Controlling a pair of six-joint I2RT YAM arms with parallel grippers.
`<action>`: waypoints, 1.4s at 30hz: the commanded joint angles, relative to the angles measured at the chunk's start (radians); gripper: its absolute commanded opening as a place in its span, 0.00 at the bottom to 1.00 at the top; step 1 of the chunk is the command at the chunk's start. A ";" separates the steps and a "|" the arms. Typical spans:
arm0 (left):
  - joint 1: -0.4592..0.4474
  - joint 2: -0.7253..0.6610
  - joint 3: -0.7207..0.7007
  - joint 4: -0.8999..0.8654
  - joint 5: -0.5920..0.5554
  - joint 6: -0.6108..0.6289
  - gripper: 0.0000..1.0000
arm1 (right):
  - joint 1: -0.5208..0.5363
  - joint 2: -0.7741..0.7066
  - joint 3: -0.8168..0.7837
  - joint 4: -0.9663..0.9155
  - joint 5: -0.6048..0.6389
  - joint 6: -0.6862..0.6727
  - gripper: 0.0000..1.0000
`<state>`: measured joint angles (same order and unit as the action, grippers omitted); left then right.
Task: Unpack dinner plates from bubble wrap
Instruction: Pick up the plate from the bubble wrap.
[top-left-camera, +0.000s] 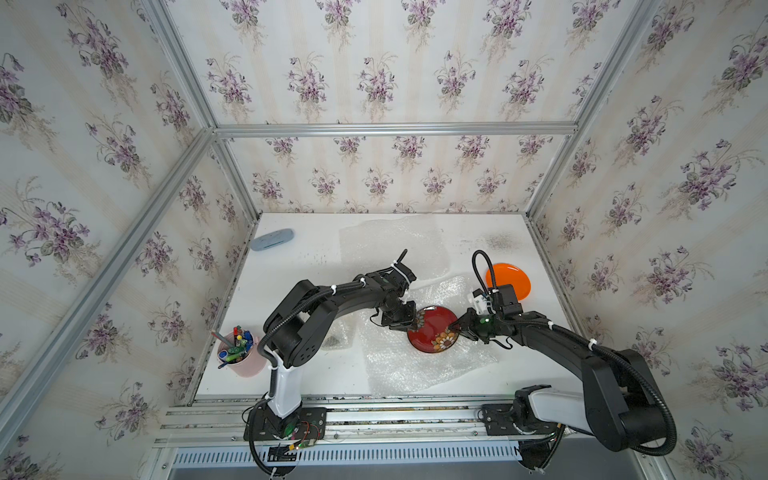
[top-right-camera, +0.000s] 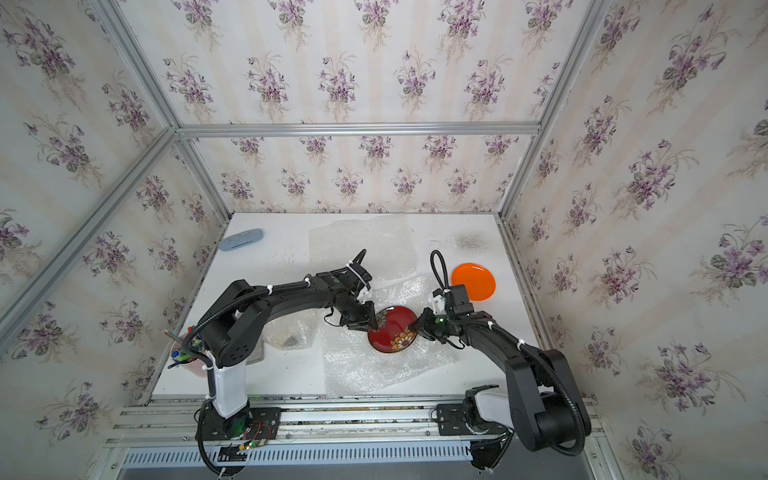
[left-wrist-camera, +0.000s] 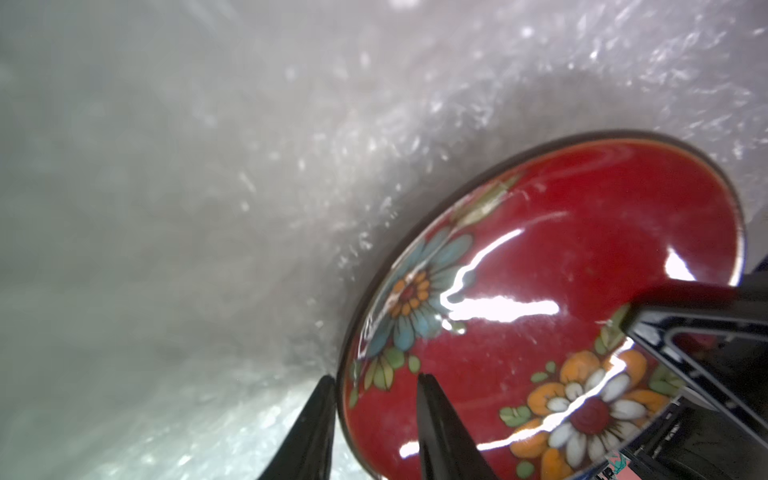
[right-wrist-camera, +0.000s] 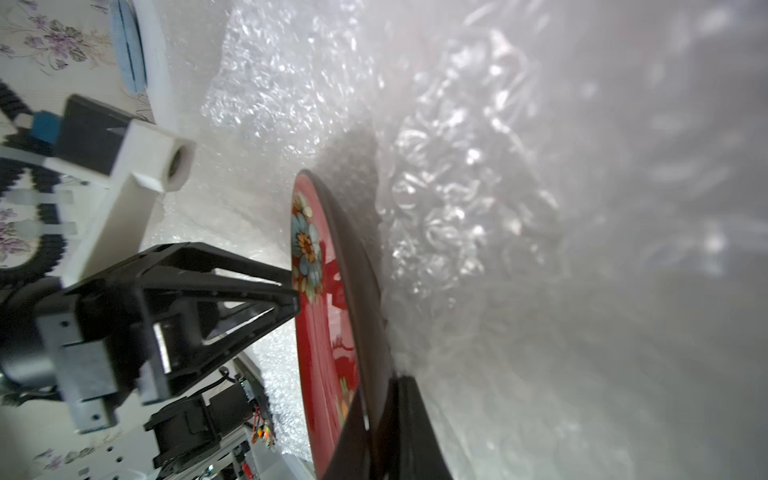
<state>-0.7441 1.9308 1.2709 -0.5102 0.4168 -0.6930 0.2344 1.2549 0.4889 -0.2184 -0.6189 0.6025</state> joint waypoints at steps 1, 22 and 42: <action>0.006 -0.046 -0.017 0.019 -0.019 -0.017 0.43 | -0.001 -0.047 0.013 -0.079 0.045 -0.015 0.07; 0.014 -0.236 -0.074 0.047 -0.038 -0.060 0.70 | -0.004 -0.174 0.170 -0.145 -0.083 0.030 0.06; 0.034 -0.283 -0.144 0.371 0.108 -0.304 0.54 | -0.005 -0.220 0.099 0.086 -0.176 0.173 0.06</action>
<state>-0.7101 1.6470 1.1271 -0.2138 0.4965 -0.9535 0.2291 1.0348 0.5850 -0.2054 -0.7677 0.7574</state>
